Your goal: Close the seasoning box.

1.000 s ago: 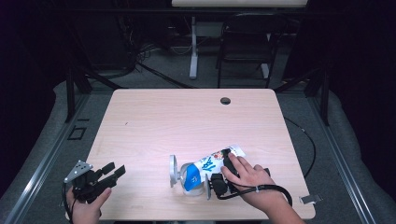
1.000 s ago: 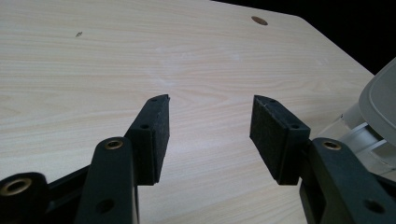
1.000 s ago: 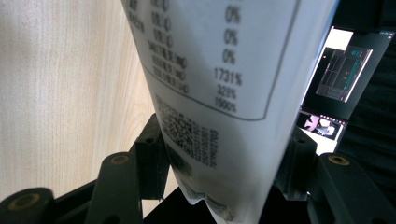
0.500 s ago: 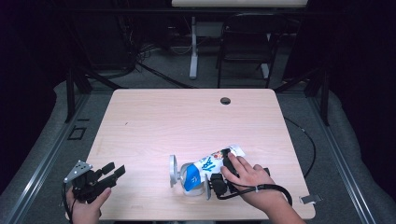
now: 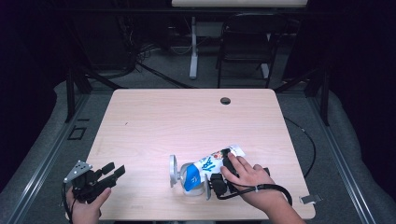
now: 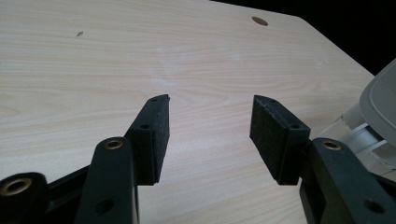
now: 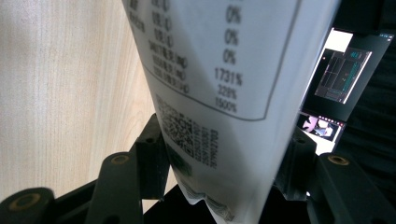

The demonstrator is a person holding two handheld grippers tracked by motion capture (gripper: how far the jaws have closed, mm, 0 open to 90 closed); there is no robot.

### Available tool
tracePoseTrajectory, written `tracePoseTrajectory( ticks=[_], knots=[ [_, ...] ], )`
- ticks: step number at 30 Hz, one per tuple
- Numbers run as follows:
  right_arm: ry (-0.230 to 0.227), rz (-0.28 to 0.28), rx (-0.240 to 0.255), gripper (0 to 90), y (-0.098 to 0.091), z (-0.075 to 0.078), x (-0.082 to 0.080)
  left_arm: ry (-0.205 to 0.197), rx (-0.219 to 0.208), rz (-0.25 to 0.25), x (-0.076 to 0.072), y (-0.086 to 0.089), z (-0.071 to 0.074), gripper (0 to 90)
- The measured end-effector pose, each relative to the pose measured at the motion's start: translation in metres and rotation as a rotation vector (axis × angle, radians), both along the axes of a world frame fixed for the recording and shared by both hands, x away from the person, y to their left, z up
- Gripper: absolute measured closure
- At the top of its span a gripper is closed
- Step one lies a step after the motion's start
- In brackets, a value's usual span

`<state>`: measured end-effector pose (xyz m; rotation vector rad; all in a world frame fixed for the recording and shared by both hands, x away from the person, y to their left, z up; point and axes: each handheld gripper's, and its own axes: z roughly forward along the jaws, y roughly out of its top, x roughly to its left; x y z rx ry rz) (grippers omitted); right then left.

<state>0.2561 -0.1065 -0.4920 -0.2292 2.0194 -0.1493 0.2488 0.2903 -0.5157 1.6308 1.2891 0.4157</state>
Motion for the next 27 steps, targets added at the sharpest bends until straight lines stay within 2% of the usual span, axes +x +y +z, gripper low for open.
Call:
tracePoseTrajectory(
  ticks=[1, 4, 27],
  knots=[
    [-0.005, -0.006, -0.016, 46.3, 0.0008, 0.001, -0.0007, -0.002, -0.001, 0.002, 0.0, -0.0001, -0.0002, 48.1],
    [-0.004, -0.001, -0.007, 46.4, 0.0003, 0.0, -0.0002, 0.001, -0.001, 0.001, 0.0, 0.0002, -0.0001, 48.1],
    [-0.01, 0.003, -0.028, 46.5, 0.0017, 0.0011, -0.0005, 0.001, -0.002, 0.005, 0.0003, 0.0004, -0.0009, 48.1]
  ],
)
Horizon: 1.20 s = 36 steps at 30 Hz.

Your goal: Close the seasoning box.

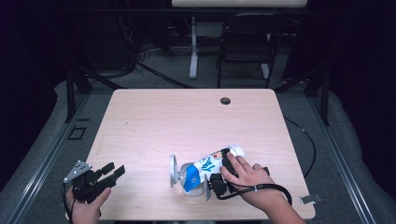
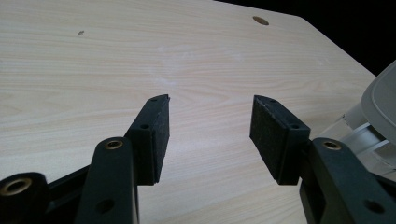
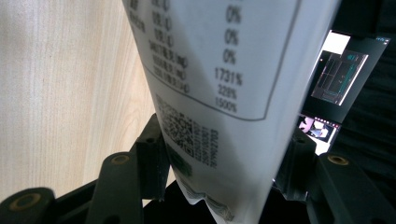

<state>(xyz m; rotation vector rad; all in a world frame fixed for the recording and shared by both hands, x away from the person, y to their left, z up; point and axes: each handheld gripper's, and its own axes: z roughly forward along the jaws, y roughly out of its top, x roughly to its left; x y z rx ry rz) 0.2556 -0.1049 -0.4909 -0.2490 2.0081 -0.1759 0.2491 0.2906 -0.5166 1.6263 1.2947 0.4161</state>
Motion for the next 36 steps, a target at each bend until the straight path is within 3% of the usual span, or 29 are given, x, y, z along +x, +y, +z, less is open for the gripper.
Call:
tracePoseTrajectory(
  ticks=[36],
  knots=[
    [-0.004, 0.005, -0.022, 47.0, 0.0011, 0.0012, -0.0003, -0.002, -0.002, 0.001, -0.0001, -0.0003, 0.0004, 48.1]
  ],
)
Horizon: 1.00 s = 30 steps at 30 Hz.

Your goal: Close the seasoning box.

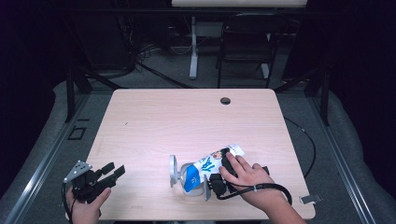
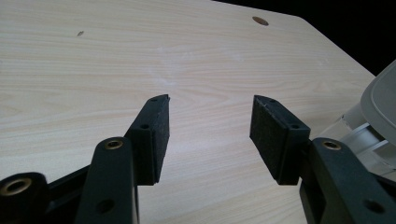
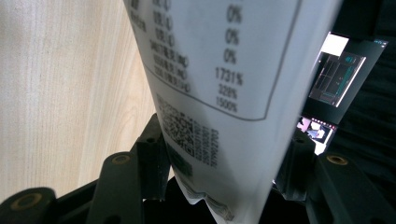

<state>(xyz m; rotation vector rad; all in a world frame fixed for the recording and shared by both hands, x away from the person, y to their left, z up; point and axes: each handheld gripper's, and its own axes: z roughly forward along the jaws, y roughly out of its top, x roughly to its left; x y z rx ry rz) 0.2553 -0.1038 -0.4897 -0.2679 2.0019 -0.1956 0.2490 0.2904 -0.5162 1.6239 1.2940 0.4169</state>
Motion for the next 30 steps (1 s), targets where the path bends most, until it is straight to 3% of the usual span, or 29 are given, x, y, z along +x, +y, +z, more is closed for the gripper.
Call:
tracePoseTrajectory(
  ticks=[30],
  knots=[
    [-0.014, 0.011, -0.037, 47.8, 0.0021, 0.0013, -0.0005, 0.004, -0.001, 0.001, 0.0001, 0.0008, -0.0006, 48.1]
  ],
)
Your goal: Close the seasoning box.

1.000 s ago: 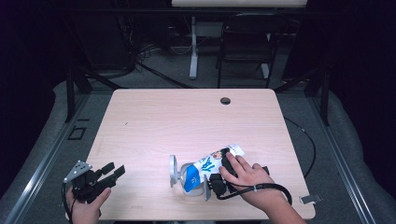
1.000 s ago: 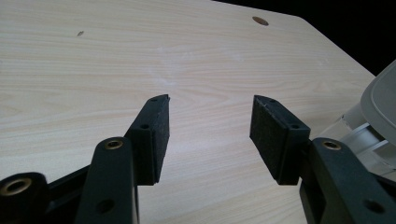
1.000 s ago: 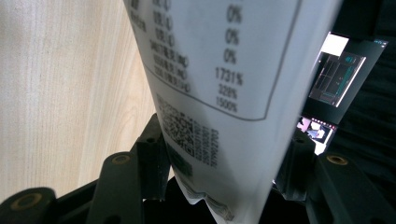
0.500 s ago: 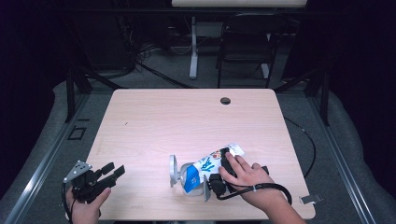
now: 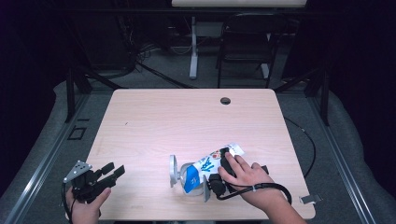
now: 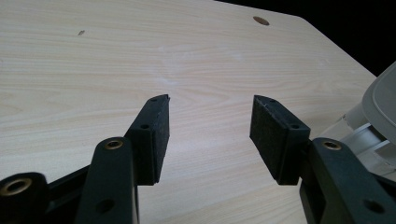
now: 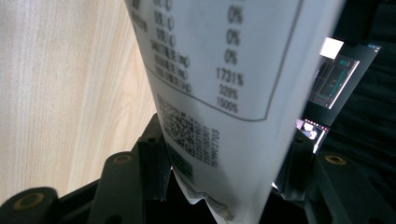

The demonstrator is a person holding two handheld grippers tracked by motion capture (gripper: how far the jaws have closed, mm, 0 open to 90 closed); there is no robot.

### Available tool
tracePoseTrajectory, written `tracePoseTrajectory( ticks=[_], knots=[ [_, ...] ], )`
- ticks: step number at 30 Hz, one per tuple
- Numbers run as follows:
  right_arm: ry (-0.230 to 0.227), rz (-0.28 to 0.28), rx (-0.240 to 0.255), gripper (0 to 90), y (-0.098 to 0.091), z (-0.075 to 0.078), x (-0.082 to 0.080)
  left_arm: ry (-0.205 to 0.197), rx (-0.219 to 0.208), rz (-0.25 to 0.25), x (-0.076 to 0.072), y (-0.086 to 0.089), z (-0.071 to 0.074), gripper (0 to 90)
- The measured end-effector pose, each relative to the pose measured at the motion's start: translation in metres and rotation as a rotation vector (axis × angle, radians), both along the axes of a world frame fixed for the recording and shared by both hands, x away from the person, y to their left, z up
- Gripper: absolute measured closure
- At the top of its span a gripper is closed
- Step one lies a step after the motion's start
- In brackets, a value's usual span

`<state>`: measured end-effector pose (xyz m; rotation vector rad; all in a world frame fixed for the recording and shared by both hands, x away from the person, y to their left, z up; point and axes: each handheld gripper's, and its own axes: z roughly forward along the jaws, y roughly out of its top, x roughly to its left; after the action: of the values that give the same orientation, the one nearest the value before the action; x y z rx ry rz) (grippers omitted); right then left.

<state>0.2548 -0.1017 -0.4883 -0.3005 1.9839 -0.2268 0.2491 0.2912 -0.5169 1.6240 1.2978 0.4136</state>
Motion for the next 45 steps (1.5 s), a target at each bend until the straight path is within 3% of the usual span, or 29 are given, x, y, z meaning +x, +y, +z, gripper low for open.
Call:
tracePoseTrajectory(
  ticks=[45],
  knots=[
    [-0.001, 0.008, -0.047, 50.1, 0.0023, 0.0036, 0.0009, -0.001, -0.001, 0.0, -0.0001, 0.0001, 0.0004, 48.1]
  ],
)
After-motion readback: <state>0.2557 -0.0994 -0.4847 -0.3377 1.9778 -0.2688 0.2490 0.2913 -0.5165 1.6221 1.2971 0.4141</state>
